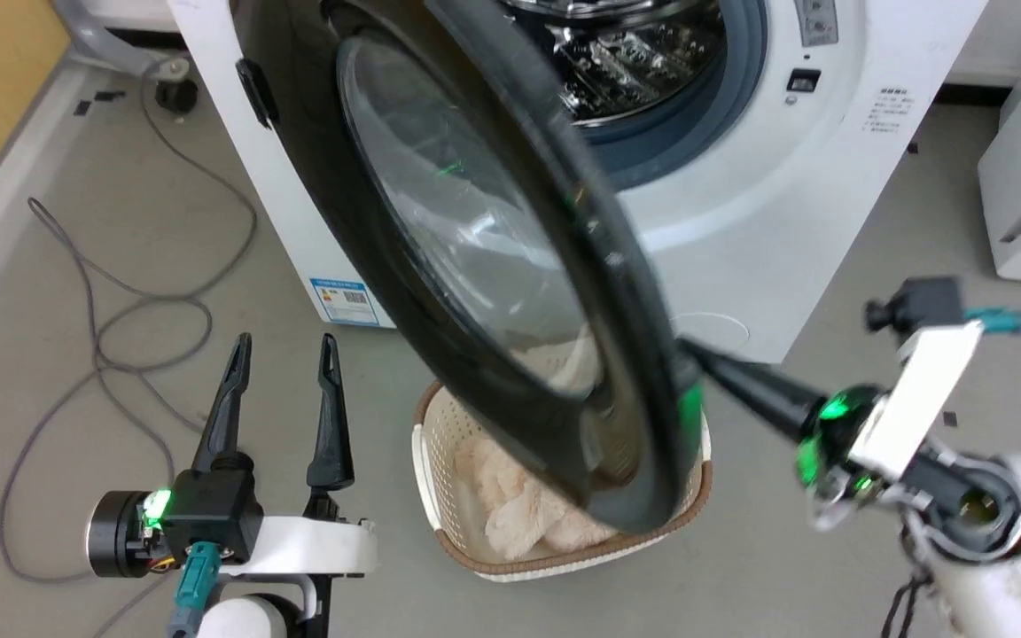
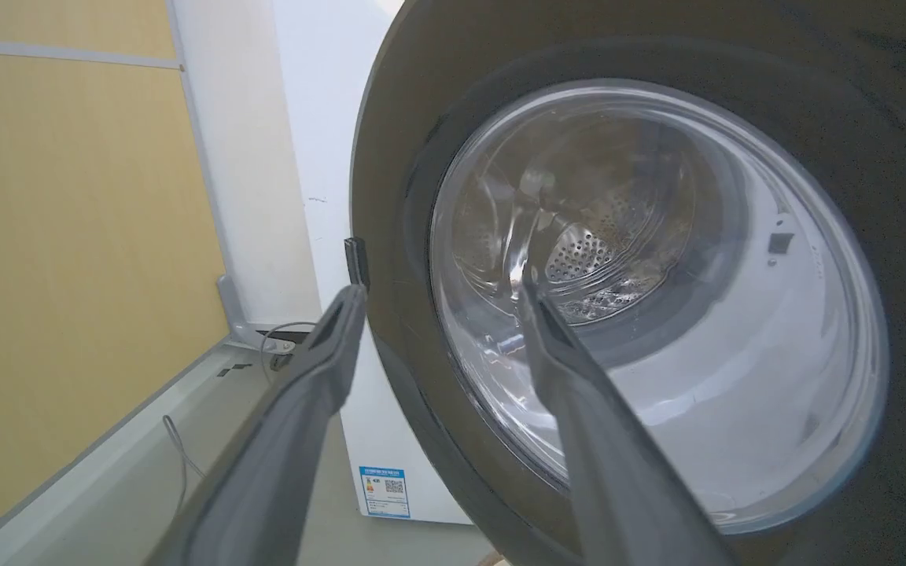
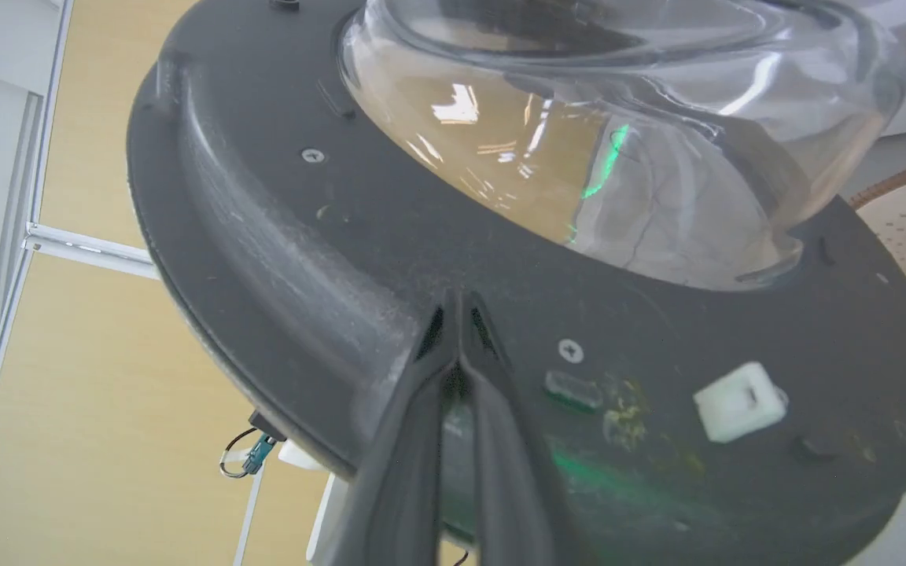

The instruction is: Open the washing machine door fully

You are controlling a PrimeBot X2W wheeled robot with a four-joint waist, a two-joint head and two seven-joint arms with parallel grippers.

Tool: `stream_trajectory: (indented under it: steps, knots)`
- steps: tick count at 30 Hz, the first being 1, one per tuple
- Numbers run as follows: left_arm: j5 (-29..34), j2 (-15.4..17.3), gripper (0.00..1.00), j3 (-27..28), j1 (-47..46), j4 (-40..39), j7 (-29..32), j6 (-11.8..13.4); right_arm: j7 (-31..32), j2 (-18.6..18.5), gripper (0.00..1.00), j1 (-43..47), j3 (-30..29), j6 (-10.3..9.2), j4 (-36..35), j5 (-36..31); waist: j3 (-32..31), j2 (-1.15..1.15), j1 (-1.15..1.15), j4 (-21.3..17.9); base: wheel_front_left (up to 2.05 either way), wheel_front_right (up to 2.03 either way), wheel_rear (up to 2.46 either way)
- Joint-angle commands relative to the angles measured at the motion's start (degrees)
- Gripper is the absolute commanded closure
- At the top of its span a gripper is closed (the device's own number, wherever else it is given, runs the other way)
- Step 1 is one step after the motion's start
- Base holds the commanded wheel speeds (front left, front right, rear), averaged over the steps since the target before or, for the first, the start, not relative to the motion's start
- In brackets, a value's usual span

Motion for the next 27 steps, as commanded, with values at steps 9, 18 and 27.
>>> stream_trajectory:
  steps: [9,18,27]
  knots:
    - [0.17,0.07,0.0,0.2,2.1,0.97,-0.32,-0.83,1.28,3.88,1.0,6.81,4.3,0.06,-4.18,0.18,-2.41,0.0,0.01,0.66,0.0,0.0,0.0]
    - [0.23,0.07,0.0,0.5,3.13,1.74,-0.32,-1.27,1.17,7.09,1.0,10.67,8.06,0.06,-5.34,-0.02,-3.88,0.0,0.01,1.27,0.0,0.0,0.0]
    - [0.08,0.07,0.0,0.93,4.22,2.72,-0.32,-1.46,0.2,8.61,1.0,13.59,11.84,0.06,-4.58,-1.11,-5.45,0.0,0.01,1.05,0.0,0.0,0.0]
